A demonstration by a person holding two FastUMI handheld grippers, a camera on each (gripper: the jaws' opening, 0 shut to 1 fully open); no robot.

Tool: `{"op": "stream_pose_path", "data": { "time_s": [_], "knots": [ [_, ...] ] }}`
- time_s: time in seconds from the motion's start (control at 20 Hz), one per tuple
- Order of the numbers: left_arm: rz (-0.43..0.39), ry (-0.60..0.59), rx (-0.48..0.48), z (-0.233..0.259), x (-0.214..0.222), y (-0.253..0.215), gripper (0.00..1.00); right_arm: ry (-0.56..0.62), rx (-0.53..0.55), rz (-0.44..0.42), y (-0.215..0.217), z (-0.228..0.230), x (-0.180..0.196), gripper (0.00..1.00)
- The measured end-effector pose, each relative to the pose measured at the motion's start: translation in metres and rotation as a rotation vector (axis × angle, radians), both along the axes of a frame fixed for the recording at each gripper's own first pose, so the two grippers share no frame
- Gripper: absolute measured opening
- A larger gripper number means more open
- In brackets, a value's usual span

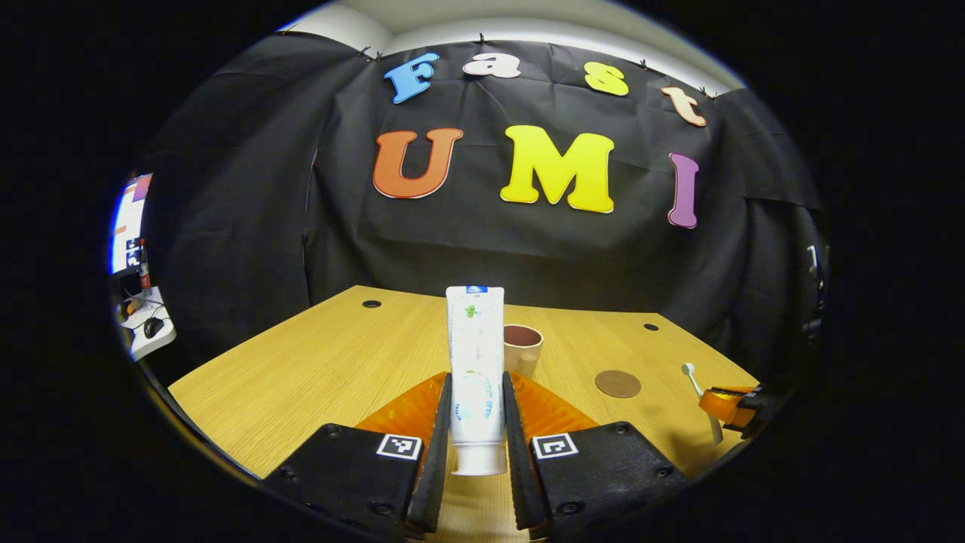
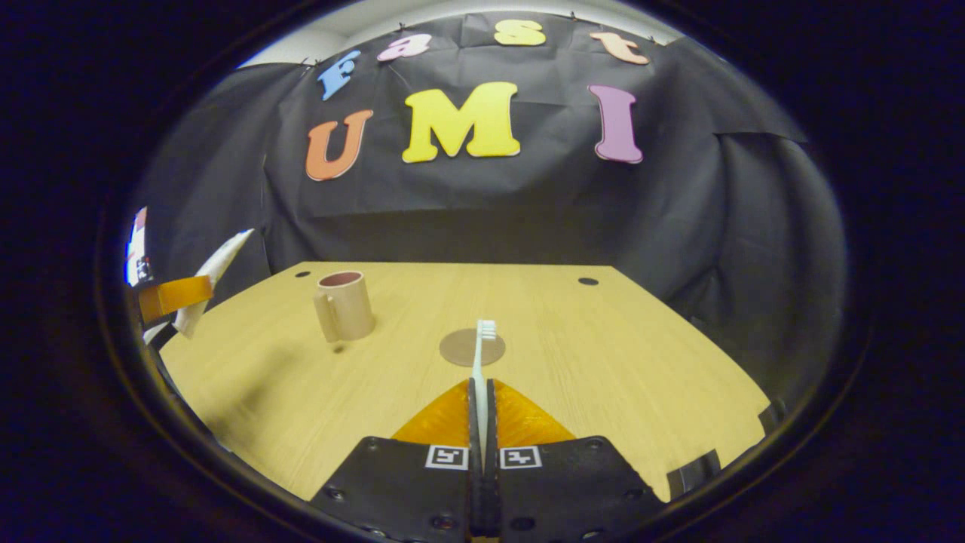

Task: Put the toothbrush and toothpaste on the desktop into the cup, then pick up the cup and place it on the coaster on the desktop.

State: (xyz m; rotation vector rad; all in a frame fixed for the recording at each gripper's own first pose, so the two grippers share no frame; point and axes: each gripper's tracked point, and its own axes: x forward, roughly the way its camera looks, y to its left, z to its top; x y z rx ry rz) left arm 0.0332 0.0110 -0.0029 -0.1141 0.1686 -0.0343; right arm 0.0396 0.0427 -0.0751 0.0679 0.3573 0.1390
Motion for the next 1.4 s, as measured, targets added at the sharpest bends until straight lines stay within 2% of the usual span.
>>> {"op": "stream_pose_path", "data": {
  "time_s": [0.3, 0.4, 0.6, 0.8, 0.95, 1.35, 1.4],
  "knots": [
    [-0.054, -0.112, 0.067, 0.033, 0.091, -0.009, 0.40, -0.082, -0.013, 0.031, 0.010, 0.028, -0.007, 0.00],
    [-0.092, -0.158, 0.074, 0.043, 0.117, -0.023, 0.40, -0.078, 0.000, 0.036, 0.010, 0.025, -0.008, 0.01],
    [-0.093, -0.193, 0.079, 0.047, 0.158, -0.037, 0.39, -0.064, 0.004, 0.040, 0.003, 0.013, -0.006, 0.00],
    [-0.133, -0.192, 0.034, 0.053, 0.176, -0.056, 0.39, -0.047, -0.004, 0.028, -0.007, -0.004, -0.005, 0.00],
    [-0.136, -0.194, 0.025, 0.051, 0.179, -0.059, 0.40, -0.026, 0.008, 0.029, -0.011, -0.012, -0.003, 0.01],
    [-0.132, -0.106, 0.023, 0.023, 0.184, -0.057, 0.45, -0.035, 0.017, 0.033, -0.013, -0.012, -0.006, 0.00],
    [-0.124, -0.110, 0.030, 0.023, 0.184, -0.054, 0.39, -0.033, 0.016, 0.034, -0.012, -0.013, -0.008, 0.01]
  ]
}}
